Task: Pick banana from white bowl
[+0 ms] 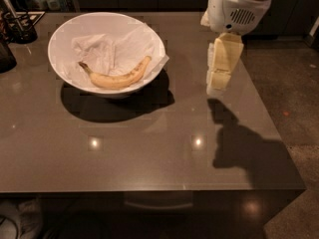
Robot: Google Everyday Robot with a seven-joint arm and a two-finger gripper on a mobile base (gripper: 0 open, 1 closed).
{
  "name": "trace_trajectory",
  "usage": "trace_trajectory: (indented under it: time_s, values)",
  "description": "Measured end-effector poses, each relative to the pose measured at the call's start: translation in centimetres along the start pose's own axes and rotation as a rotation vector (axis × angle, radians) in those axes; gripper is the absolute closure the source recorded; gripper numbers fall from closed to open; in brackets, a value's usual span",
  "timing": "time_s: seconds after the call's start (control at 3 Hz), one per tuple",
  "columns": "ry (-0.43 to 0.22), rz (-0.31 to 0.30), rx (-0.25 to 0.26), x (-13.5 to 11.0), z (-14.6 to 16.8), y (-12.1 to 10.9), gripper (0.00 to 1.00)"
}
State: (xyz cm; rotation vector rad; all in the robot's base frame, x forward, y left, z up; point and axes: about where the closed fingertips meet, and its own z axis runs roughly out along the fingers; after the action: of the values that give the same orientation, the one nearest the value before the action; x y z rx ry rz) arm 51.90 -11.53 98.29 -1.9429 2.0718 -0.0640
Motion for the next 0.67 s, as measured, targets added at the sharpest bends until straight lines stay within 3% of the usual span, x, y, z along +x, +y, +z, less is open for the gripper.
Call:
trace_trajectory:
  time_s: [0.33, 0.67]
  values:
    - [0.002, -0.097, -0.037, -4.24, 2.16, -1.87, 0.00]
    - [-0.013, -0.105, -0.021, -5.09, 2.31, -2.31, 0.00]
